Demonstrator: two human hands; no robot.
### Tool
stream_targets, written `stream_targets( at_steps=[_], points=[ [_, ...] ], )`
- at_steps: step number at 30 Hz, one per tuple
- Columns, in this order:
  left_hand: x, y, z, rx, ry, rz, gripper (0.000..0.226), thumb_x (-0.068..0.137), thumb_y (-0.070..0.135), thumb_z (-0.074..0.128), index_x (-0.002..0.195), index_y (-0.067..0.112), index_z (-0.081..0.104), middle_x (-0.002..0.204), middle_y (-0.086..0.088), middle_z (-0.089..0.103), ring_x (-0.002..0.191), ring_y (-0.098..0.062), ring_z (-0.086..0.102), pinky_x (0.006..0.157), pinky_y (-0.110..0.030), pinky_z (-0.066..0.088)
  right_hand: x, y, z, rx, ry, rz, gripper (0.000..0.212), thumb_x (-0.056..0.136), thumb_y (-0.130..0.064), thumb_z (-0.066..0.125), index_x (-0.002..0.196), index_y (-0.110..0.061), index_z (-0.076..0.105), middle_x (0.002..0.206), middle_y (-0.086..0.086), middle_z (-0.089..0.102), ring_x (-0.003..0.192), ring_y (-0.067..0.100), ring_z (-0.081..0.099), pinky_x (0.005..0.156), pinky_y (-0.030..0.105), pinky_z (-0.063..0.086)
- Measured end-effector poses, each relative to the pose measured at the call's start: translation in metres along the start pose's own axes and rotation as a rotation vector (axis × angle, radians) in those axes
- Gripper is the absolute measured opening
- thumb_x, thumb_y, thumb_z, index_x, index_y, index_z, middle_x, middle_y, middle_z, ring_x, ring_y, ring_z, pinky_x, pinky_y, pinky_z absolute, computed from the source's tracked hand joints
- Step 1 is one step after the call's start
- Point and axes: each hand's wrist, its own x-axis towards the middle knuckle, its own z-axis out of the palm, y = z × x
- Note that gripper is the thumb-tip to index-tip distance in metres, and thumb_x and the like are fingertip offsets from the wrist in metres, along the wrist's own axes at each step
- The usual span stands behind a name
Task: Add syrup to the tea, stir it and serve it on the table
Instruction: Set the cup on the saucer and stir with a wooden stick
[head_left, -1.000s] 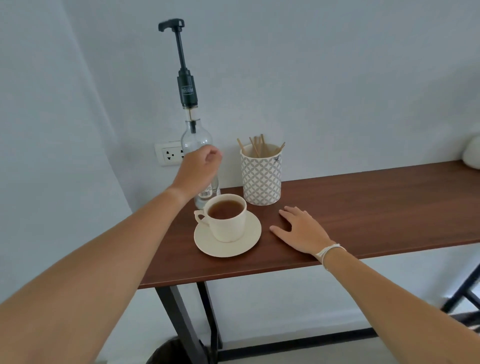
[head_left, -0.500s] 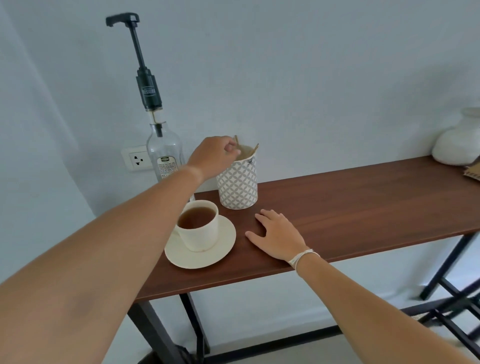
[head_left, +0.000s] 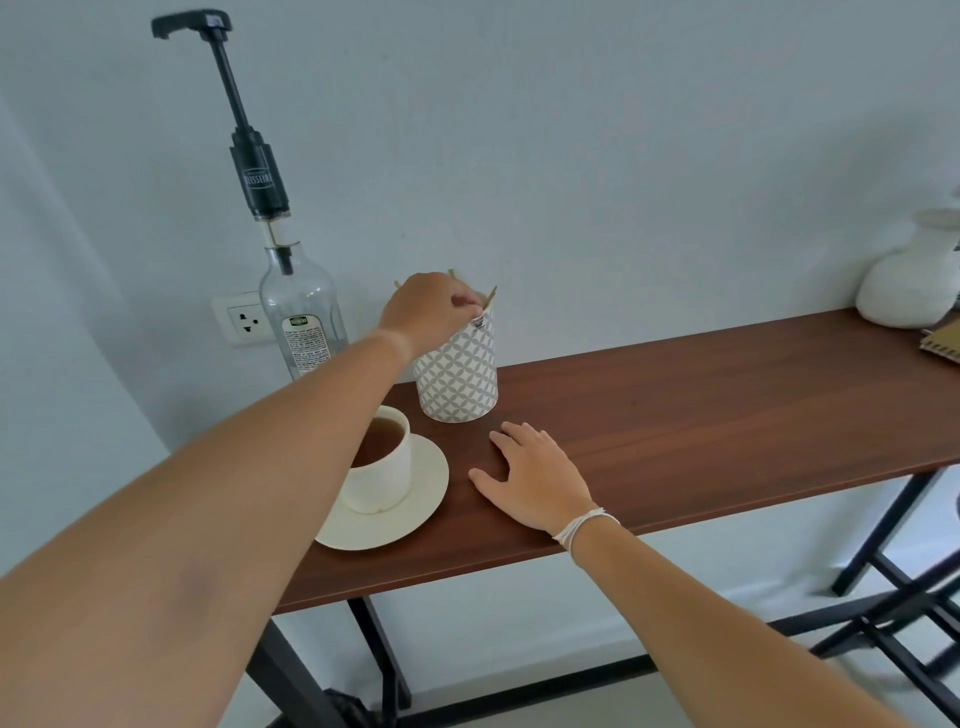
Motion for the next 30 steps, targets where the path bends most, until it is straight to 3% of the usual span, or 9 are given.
stream_targets(
  at_steps=[8, 16, 21, 25, 30],
  points=[
    [-0.002, 0.001, -0.006, -0.08, 0.089, 0.002, 0.025, 0.091, 0.023, 0.056, 0.107, 0.012, 0.072, 0.112, -0.002, 0.069, 0.09, -0.007, 0.052, 0.079, -0.019, 0.035, 0.0, 0.0, 0.001, -0.015, -0.006, -0.004, 0.068, 0.09, -0.057, 0.037, 0.146, -0.017, 0.031, 0.157, 0.001, 0.024, 0.147, 0.02, 0.015, 0.12, 0.034, 0.008],
    [-0.013, -0.005, -0.04, -0.227, 0.287, -0.001, 0.023, 0.09, 0.021, 0.058, 0.101, 0.009, 0.073, 0.1, -0.001, 0.072, 0.083, -0.004, 0.057, 0.07, 0.0, 0.038, 0.0, -0.002, -0.001, -0.04, -0.019, 0.0, 0.068, 0.091, -0.057, 0.037, 0.146, -0.017, 0.031, 0.157, 0.001, 0.025, 0.146, 0.021, 0.017, 0.12, 0.035, 0.011],
    [-0.026, -0.015, -0.063, -0.37, 0.383, -0.055, 0.023, 0.09, 0.023, 0.057, 0.103, 0.01, 0.072, 0.093, 0.003, 0.067, 0.082, -0.006, 0.059, 0.078, -0.023, 0.053, 0.0, -0.005, -0.004, -0.035, -0.039, 0.015, 0.068, 0.091, -0.055, 0.039, 0.146, -0.016, 0.031, 0.157, 0.002, 0.025, 0.146, 0.021, 0.016, 0.119, 0.035, 0.011],
    [-0.036, -0.022, -0.074, -0.505, 0.456, -0.096, 0.02, 0.091, 0.021, 0.056, 0.101, 0.011, 0.07, 0.09, 0.003, 0.066, 0.073, -0.002, 0.058, 0.061, -0.011, 0.052, 0.001, -0.007, -0.005, -0.032, -0.047, 0.033, 0.067, 0.091, -0.054, 0.041, 0.145, -0.016, 0.033, 0.157, 0.002, 0.025, 0.146, 0.022, 0.017, 0.119, 0.035, 0.011],
    [-0.049, -0.033, -0.087, -0.628, 0.532, -0.147, 0.013, 0.09, 0.018, 0.058, 0.095, 0.012, 0.068, 0.078, 0.006, 0.064, 0.069, -0.007, 0.057, 0.058, -0.014, 0.053, -0.001, -0.009, -0.006, -0.022, -0.037, 0.037, 0.065, 0.091, -0.053, 0.042, 0.145, -0.016, 0.035, 0.156, 0.002, 0.026, 0.146, 0.022, 0.018, 0.119, 0.035, 0.011]
  ],
)
